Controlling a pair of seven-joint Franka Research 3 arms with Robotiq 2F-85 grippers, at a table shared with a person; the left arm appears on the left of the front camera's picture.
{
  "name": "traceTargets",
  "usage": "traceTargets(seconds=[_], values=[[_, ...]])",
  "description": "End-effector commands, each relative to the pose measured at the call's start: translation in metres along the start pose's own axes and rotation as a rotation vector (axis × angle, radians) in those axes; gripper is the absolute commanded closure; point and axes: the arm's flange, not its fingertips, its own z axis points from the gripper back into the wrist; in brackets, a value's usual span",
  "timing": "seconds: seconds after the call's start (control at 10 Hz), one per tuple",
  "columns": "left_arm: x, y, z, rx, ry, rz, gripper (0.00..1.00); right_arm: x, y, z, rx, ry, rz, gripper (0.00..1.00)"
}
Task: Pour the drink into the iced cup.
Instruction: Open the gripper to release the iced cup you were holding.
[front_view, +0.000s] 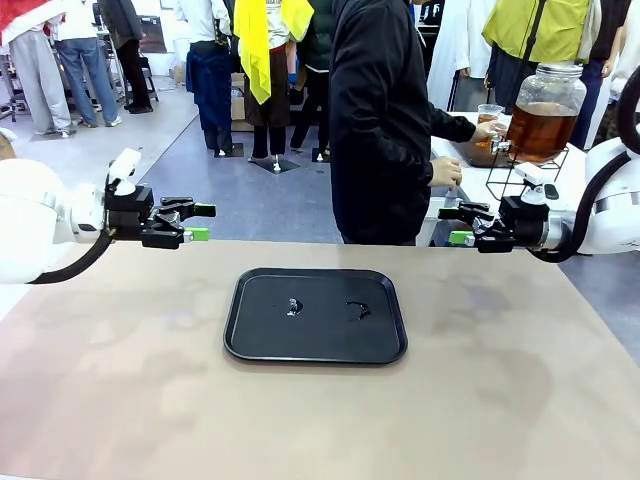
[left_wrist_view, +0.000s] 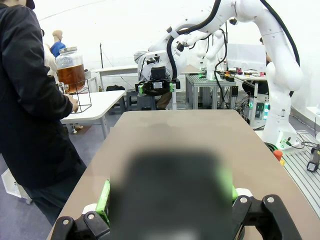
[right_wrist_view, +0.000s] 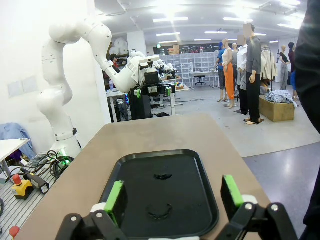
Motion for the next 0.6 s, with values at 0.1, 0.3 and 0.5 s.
traceTargets(seconds=[0.1, 0.3, 0.5], values=[[0.0019, -0.0007, -0.0015, 0.004, -0.006, -0.002, 0.0, 0.0025, -0.001, -0.003, 0.002, -0.001, -0.002, 0.0], [0.0019, -0.0007, -0.0015, 0.004, -0.006, -0.002, 0.0, 0.0025, -0.001, -0.003, 0.002, -0.001, -0.002, 0.0], [0.0019, -0.0007, -0.0015, 0.004, -0.006, -0.002, 0.0, 0.0025, -0.001, -0.003, 0.002, -0.001, -0.002, 0.0]])
